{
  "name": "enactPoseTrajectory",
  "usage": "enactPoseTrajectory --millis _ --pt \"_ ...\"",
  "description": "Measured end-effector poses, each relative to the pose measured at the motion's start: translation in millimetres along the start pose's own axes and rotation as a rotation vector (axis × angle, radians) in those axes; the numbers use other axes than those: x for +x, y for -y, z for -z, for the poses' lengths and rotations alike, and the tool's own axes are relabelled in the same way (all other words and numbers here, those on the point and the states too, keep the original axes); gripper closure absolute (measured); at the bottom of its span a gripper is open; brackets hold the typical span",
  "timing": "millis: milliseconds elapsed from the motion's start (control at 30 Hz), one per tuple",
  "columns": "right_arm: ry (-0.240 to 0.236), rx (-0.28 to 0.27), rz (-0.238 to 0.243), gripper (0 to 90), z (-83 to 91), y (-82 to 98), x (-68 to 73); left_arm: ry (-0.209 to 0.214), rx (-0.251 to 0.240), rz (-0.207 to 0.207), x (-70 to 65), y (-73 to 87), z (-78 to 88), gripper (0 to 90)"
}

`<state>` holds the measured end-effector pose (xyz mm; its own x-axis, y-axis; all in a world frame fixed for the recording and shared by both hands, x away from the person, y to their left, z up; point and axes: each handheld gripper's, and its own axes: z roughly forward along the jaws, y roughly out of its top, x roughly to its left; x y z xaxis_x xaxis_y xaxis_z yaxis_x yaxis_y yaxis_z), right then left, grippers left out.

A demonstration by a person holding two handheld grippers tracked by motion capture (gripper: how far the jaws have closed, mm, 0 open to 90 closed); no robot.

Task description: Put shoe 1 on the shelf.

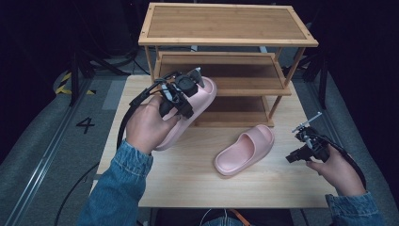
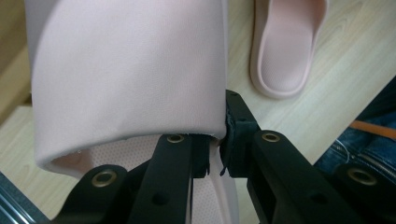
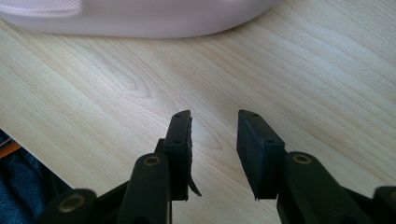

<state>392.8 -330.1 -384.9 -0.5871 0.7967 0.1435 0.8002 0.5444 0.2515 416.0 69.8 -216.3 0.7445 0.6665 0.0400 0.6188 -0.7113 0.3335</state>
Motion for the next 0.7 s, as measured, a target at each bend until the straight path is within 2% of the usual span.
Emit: enactPoseTrajectory --millis 100,133,500,700 --pt "-0.001 -0.001 -0.002 66.0 0.1 0.3 -0.5 0.003 -0.001 0.012 2.6 -7.5 0.8 82.1" --pt "-0.001 0.000 -0.002 66.0 0.0 0.3 -0.7 -0.005 -0.004 -0.002 4.9 -11.3 0.4 82.1" --pt "-0.005 0.001 -0.002 66.0 -0.4 0.3 -0.5 -0.037 0.015 0.010 17.0 -44.9 -10.2 82.1" --pt "-0.006 0.002 0.002 65.9 -0.6 0.6 -0.3 -0.053 0.000 0.017 19.2 -57.5 -16.4 82.1"
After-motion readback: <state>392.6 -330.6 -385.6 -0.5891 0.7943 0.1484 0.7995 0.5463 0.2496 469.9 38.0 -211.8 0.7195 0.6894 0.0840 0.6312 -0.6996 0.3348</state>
